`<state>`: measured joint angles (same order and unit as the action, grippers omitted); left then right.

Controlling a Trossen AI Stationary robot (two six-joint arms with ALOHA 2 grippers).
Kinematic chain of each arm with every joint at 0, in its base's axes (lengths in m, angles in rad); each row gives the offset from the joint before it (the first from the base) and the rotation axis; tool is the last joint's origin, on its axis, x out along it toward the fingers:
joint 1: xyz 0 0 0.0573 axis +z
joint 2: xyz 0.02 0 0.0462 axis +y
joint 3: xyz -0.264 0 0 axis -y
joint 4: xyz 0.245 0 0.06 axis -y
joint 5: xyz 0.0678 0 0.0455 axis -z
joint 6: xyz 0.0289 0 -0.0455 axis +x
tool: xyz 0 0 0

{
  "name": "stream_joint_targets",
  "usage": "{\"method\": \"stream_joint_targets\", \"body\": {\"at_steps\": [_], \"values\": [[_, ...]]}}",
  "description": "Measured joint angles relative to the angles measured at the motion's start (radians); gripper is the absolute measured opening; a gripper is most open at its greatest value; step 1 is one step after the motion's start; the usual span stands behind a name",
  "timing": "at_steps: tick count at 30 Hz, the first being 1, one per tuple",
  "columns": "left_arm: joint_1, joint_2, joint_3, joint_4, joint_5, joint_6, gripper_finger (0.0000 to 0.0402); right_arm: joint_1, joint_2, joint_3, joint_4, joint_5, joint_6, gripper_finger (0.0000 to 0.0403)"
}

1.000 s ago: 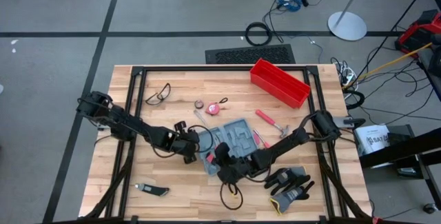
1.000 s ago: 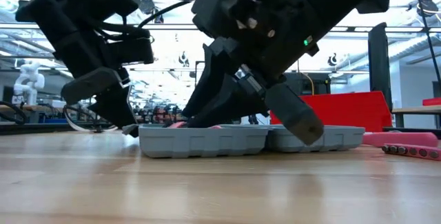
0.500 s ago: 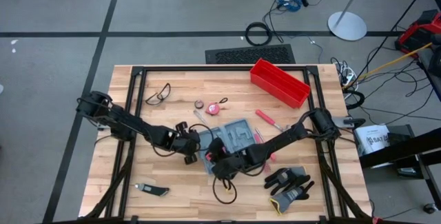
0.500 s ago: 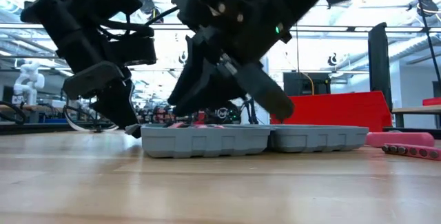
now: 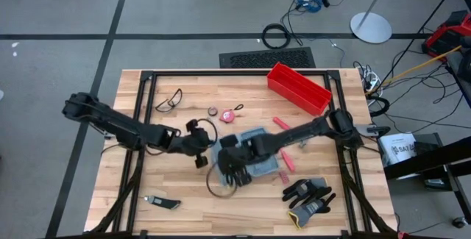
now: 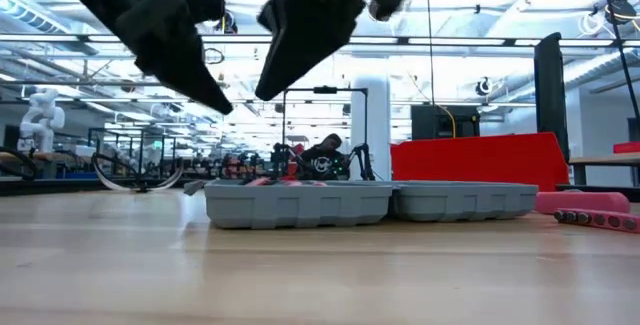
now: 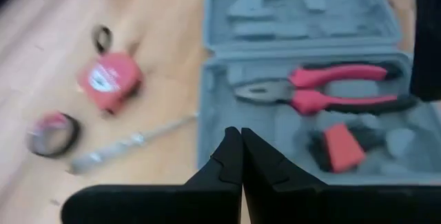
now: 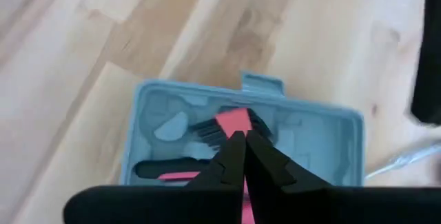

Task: Prefit tool cases
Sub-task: Put the hex key set into the toolbox

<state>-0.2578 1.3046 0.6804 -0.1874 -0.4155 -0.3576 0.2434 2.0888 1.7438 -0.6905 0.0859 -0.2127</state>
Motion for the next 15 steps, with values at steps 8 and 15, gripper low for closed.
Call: {"method": "stream_joint_targets", "body": {"at_steps": [8, 15], "values": [[0.092, 0.088, 0.0, 0.006, -0.001, 0.087, 0.0002, -0.026, 0.0, -0.046, -0.017, -0.04, 0.067, 0.0], [0.105, 0.189, 0.0, 0.108, 0.07, 0.121, 0.0002, -0.005, 0.07, -0.048, -0.006, -0.028, 0.08, 0.0]]}}
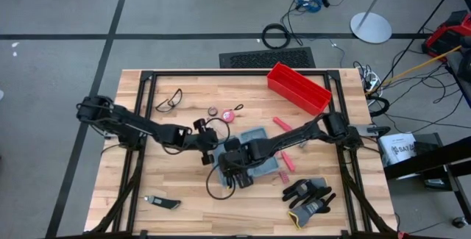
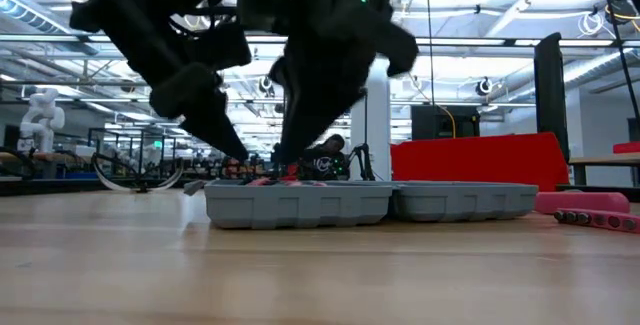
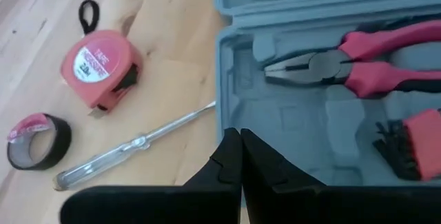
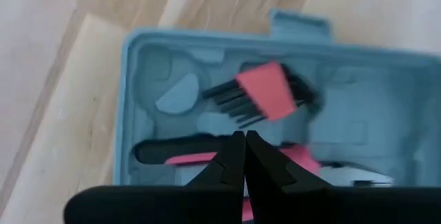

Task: Prefit tool cases
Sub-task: Put the hex key set into the toolbox

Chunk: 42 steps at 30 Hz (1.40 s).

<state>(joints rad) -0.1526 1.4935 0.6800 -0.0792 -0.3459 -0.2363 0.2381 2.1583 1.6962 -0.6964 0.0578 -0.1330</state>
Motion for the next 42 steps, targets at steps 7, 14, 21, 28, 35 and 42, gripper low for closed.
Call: {"method": "stream_joint_targets", "body": {"at_steps": [7, 14, 21, 28, 35, 42], "values": [[0.008, 0.055, 0.0, 0.02, 0.014, -0.019, 0.0002, -0.004, 0.015, 0.0, 0.014, 0.002, 0.025, 0.0], [0.008, 0.107, 0.0, 0.064, 0.031, -0.025, 0.0002, -0.002, 0.036, -0.001, 0.038, -0.016, 0.025, 0.0], [0.008, 0.117, 0.0, 0.069, 0.033, -0.044, 0.0002, -0.003, 0.037, 0.0, 0.08, -0.04, 0.019, 0.0], [0.009, 0.117, 0.0, 0.069, 0.033, -0.044, 0.0002, -0.004, 0.028, 0.008, 0.018, 0.026, 0.016, 0.0], [0.008, 0.117, 0.0, 0.069, 0.033, -0.045, 0.0002, -0.008, 0.038, 0.015, 0.029, 0.017, 0.019, 0.0], [0.009, 0.117, 0.0, 0.072, 0.034, -0.045, 0.0002, -0.008, 0.067, 0.018, 0.095, -0.052, 0.01, 0.0]]}}
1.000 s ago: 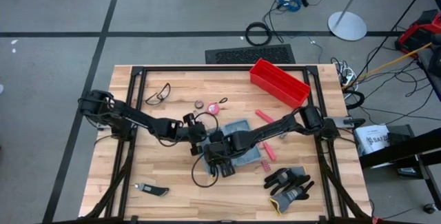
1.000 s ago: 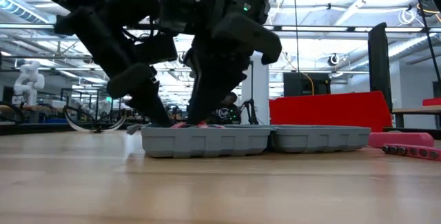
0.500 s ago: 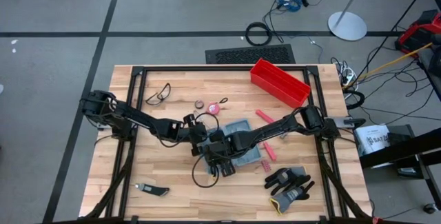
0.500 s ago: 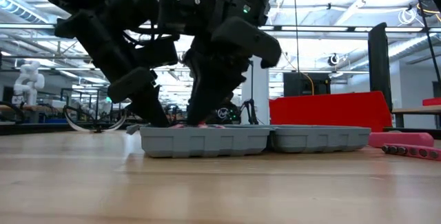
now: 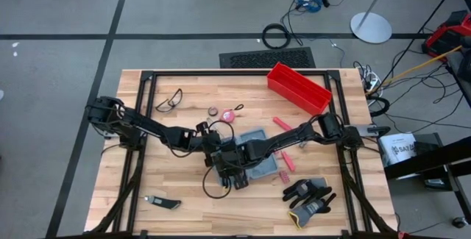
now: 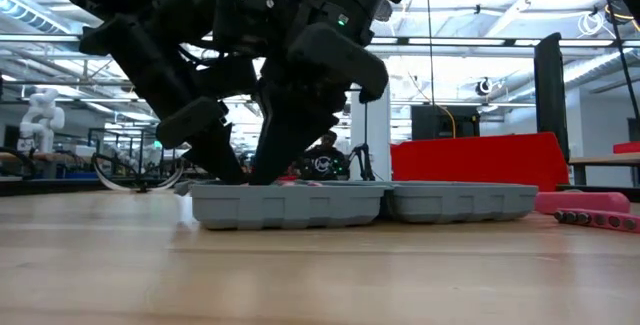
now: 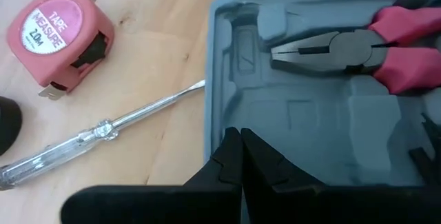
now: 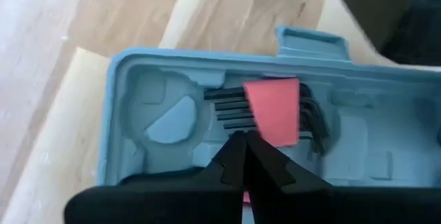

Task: Prefit tool cases
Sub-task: Put the hex key set into the toolbox

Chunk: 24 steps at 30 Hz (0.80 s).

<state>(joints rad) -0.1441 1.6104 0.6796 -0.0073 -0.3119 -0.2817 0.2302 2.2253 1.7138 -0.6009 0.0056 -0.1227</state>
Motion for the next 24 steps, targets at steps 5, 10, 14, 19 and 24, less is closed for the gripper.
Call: {"method": "stream_joint_targets", "body": {"at_steps": [5, 10, 14, 19, 24], "values": [[0.0, 0.0, 0.0, 0.0, 0.0, 0.0, 0.0002, 0.0, 0.0, -0.001, 0.012, -0.006, 0.0, 0.0], [0.0, 0.0, 0.0, 0.0, 0.0, -0.001, 0.0002, -0.001, 0.003, -0.003, 0.05, -0.01, 0.006, 0.0], [-0.001, 0.0, 0.0, 0.0, -0.001, -0.002, 0.0002, -0.004, 0.004, -0.003, 0.071, -0.017, 0.007, 0.0], [-0.001, 0.0, 0.0, 0.001, 0.001, -0.021, 0.0002, -0.009, 0.005, -0.003, 0.095, -0.05, -0.01, 0.0], [-0.002, 0.0, 0.0, 0.0, 0.015, -0.027, 0.0002, -0.028, 0.031, -0.002, 0.133, -0.075, -0.018, 0.0]]}}
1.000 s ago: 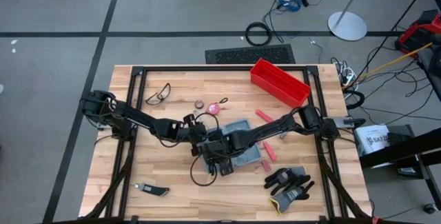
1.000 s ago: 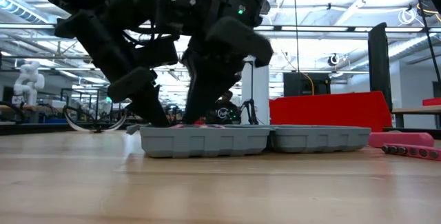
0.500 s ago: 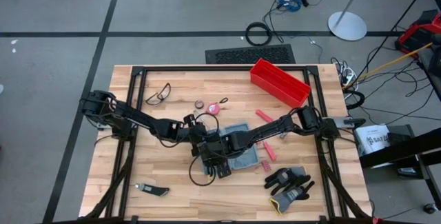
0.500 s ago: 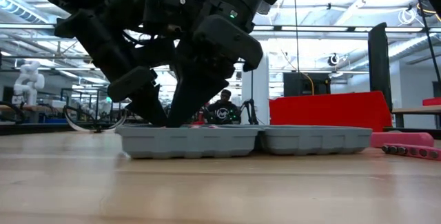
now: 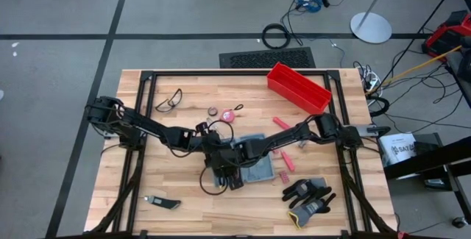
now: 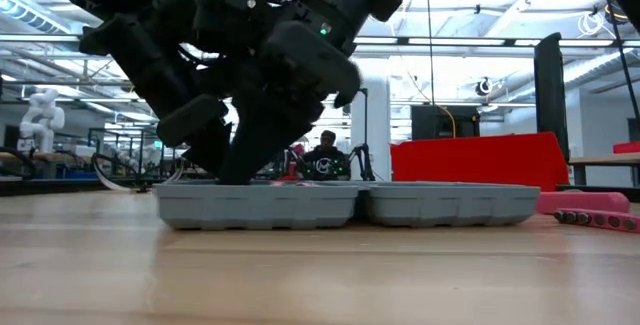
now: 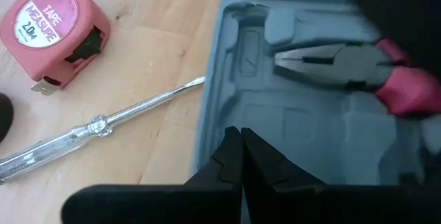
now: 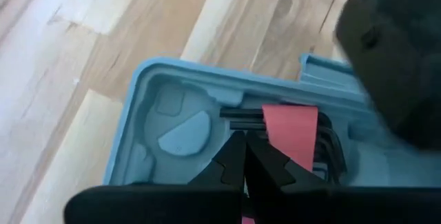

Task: Prefit tool cases
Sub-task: Put the hex key set into the toolbox

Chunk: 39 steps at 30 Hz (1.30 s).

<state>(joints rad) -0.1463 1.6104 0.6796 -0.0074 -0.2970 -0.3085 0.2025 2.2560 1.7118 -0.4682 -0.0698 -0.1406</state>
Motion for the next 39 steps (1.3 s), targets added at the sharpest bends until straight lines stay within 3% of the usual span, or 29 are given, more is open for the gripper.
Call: {"method": "stream_joint_targets", "body": {"at_steps": [11, 22, 39], "values": [[0.001, -0.007, 0.003, 0.038, 0.004, 0.003, 0.0002, -0.009, -0.04, -0.002, -0.01, 0.03, -0.012, 0.0], [-0.001, -0.013, 0.002, -0.021, -0.079, 0.006, 0.0002, -0.019, -0.022, -0.003, 0.013, 0.121, -0.046, 0.0], [0.017, -0.072, -0.017, -0.089, -0.043, 0.037, 0.0002, -0.039, 0.024, -0.012, 0.036, -0.003, 0.034, 0.0]]}}
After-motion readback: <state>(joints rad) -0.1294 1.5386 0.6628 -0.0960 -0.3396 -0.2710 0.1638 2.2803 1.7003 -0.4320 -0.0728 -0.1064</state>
